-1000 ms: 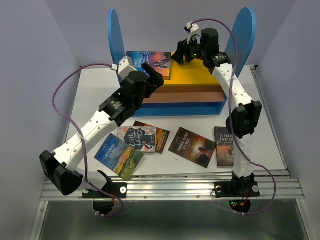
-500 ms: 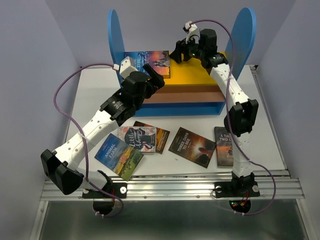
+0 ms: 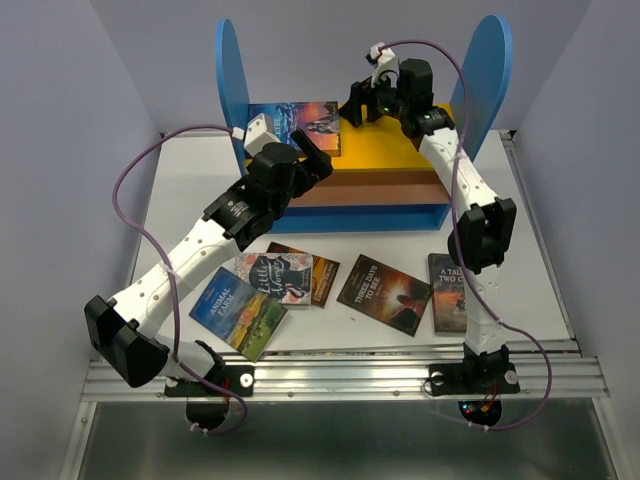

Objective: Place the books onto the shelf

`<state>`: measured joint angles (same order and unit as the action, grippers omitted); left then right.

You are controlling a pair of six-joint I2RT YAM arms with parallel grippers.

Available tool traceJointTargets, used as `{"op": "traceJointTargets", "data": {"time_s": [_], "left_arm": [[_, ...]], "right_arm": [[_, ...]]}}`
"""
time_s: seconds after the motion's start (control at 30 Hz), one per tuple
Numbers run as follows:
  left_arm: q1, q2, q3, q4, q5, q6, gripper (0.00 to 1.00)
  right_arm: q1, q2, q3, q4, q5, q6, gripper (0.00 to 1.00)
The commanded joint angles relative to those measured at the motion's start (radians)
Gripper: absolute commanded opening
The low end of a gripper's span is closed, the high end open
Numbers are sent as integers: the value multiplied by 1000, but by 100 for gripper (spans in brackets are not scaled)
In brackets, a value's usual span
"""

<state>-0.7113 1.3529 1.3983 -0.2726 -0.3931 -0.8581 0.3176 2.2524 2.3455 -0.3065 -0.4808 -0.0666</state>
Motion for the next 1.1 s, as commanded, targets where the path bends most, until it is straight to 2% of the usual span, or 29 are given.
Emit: {"op": "traceJointTargets", "data": {"time_s": [0.0, 0.17, 0.23, 0.37, 0.47, 0.57, 0.6, 0.63, 0.77, 0.87, 0.93, 1.07], "left_arm": [[6, -34, -10, 46, 22, 47, 99], [6, -67, -38, 53, 98, 103, 99], [6, -96, -61, 71, 157, 125, 99], [3, -188, -174, 78, 214, 180, 99], [1, -250, -263, 78, 252, 183, 99], [-2, -340, -413, 73, 254, 154, 99], [-2, -381, -480, 67, 252, 128, 99], [-2, -400, -513, 61, 250, 114, 99], [3, -480, -637, -3, 195, 21, 99], [6, -497, -673, -68, 157, -77, 99], [15, -497, -691, -98, 122, -117, 99], [93, -453, -656, -175, 111, -170, 99]], "right_arm": [[20, -36, 21, 9, 148, -1, 75], [20, -128, -3, 12, 286, -9, 82], [20, -164, -41, 14, 294, -13, 85], [31, -302, -142, 9, 265, -9, 100], [52, -407, -248, -5, 240, 13, 100], [90, -585, -457, 0, 246, 53, 100], [101, -631, -579, 3, 248, 63, 100], [112, -724, -644, 10, 248, 117, 100], [173, -926, -970, 102, 193, 220, 100], [218, -1013, -1174, 171, 133, 331, 100], [270, -1016, -1280, 191, 47, 396, 100], [411, -967, -1382, 188, 82, 424, 100]]}}
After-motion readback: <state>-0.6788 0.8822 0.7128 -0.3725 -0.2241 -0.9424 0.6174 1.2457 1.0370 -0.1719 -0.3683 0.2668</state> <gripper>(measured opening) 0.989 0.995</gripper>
